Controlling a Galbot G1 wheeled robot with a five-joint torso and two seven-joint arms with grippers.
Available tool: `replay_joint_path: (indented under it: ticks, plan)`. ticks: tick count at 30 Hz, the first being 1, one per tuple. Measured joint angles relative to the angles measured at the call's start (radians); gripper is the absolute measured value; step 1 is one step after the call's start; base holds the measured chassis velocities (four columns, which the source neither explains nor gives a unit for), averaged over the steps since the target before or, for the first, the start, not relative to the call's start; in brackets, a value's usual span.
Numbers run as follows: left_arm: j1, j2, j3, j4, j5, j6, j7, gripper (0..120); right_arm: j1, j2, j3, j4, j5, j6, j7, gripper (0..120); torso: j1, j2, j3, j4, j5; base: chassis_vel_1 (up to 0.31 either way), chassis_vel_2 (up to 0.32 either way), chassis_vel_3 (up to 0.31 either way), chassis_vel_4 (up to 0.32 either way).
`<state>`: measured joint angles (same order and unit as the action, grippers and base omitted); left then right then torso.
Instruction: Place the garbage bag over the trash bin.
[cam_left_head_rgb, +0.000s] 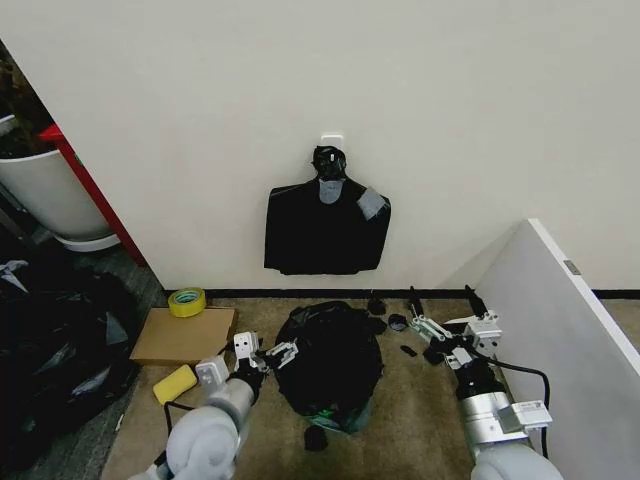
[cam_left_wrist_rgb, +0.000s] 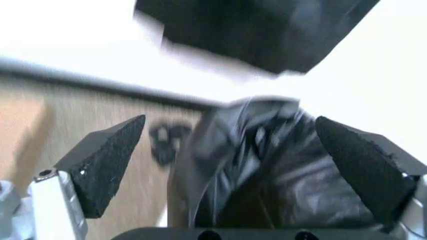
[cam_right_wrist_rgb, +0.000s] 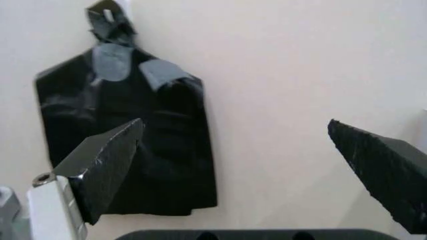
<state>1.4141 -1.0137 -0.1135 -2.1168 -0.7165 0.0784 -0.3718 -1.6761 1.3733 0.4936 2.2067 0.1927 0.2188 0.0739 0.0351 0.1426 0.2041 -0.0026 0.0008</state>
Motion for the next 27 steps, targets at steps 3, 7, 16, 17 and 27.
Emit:
replay_joint_path:
  ticks: [3, 7, 16, 17, 27]
  plan:
    - [0.060, -0.015, -0.011, -0.016, 0.182, -0.094, 0.038, 100, -0.027, 0.029, 0.011, -0.017, -0.011, 0.039, -0.005, 100, 0.000, 0.000, 0.000, -0.0002, -0.0003, 0.000, 0.000, 0.000, 0.000]
    - [0.163, -0.101, -0.098, -0.021, 0.434, -0.259, 0.084, 100, -0.074, 0.076, 0.023, -0.050, -0.040, 0.136, -0.023, 100, 0.000, 0.000, 0.000, 0.0000, -0.0002, 0.000, 0.000, 0.000, 0.000]
    - [0.309, -0.218, -0.205, -0.062, 0.631, -0.417, 0.112, 100, -0.140, 0.106, 0.025, -0.050, -0.110, 0.225, -0.025, 100, 0.000, 0.000, 0.000, -0.0002, -0.0006, 0.000, 0.000, 0.000, 0.000]
    - [0.309, -0.218, -0.205, -0.062, 0.631, -0.417, 0.112, 100, -0.140, 0.106, 0.025, -0.050, -0.110, 0.225, -0.025, 100, 0.000, 0.000, 0.000, -0.0002, -0.0006, 0.000, 0.000, 0.000, 0.000]
    - [0.410, -0.278, -0.290, -0.132, 0.714, -0.479, 0.139, 100, -0.155, 0.114, 0.014, -0.041, -0.142, 0.279, -0.048, 100, 0.000, 0.000, 0.000, 0.0001, -0.0002, 0.000, 0.000, 0.000, 0.000]
